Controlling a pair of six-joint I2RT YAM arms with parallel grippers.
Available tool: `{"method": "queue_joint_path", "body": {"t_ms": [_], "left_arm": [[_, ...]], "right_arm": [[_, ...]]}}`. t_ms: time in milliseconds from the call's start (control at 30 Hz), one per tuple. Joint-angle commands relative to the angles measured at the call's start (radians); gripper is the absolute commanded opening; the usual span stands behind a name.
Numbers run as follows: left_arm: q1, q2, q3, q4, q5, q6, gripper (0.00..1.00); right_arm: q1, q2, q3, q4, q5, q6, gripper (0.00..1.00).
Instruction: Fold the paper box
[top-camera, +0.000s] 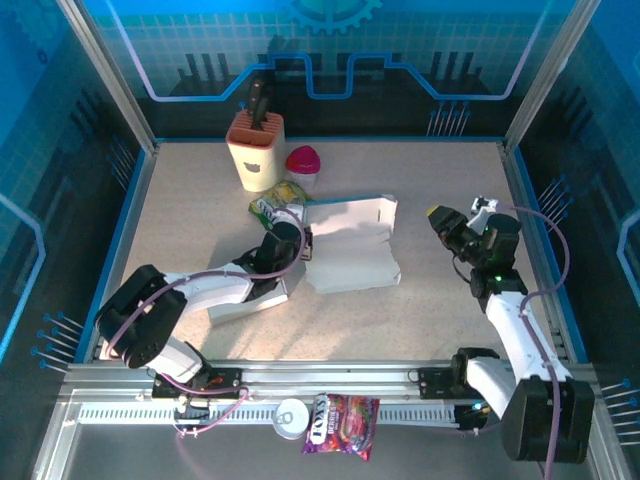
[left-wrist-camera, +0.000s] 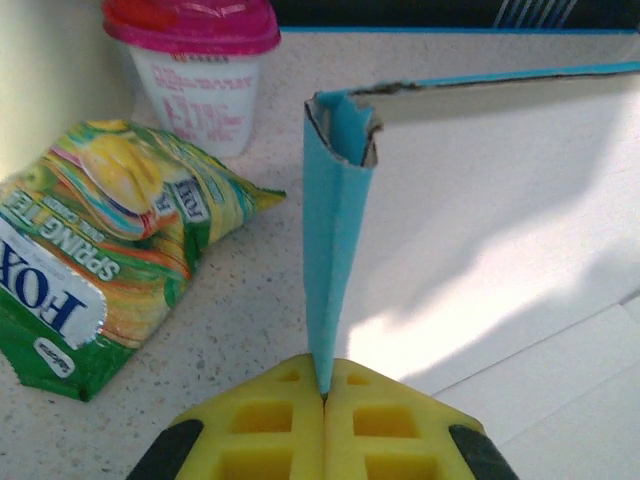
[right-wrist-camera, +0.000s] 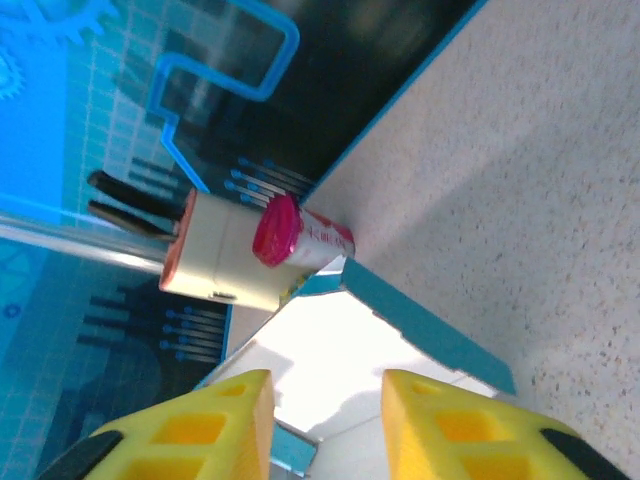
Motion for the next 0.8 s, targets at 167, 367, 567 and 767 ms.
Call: {"method": "queue_joint_path", "body": {"t_ms": [167,367,567,767], "left_arm": [[0.025,-0.015,-0.047,0.041,0.169,0.015,0.0],[0.11,-0.004,-0.079,0.137,0.416,-0.034,0.0],[0.208,-0.016,-0.043,0.134,0.675,-0.113,0.0],[0.286,0.022,0.009,0.122,0.865,-0.188,0.0]], "right_arm": [[0.09,0.021,0.052,-0.129,0.079,-0.126,0.35],[0.024,0.089,0.009,0.047,-0.103,-0.151,0.27],[0.022,0.123,0.029,0.103,-0.232,-0.212,0.29],[0.023,0.159,0.059,0.121,-0.322,-0.264,0.32]]}}
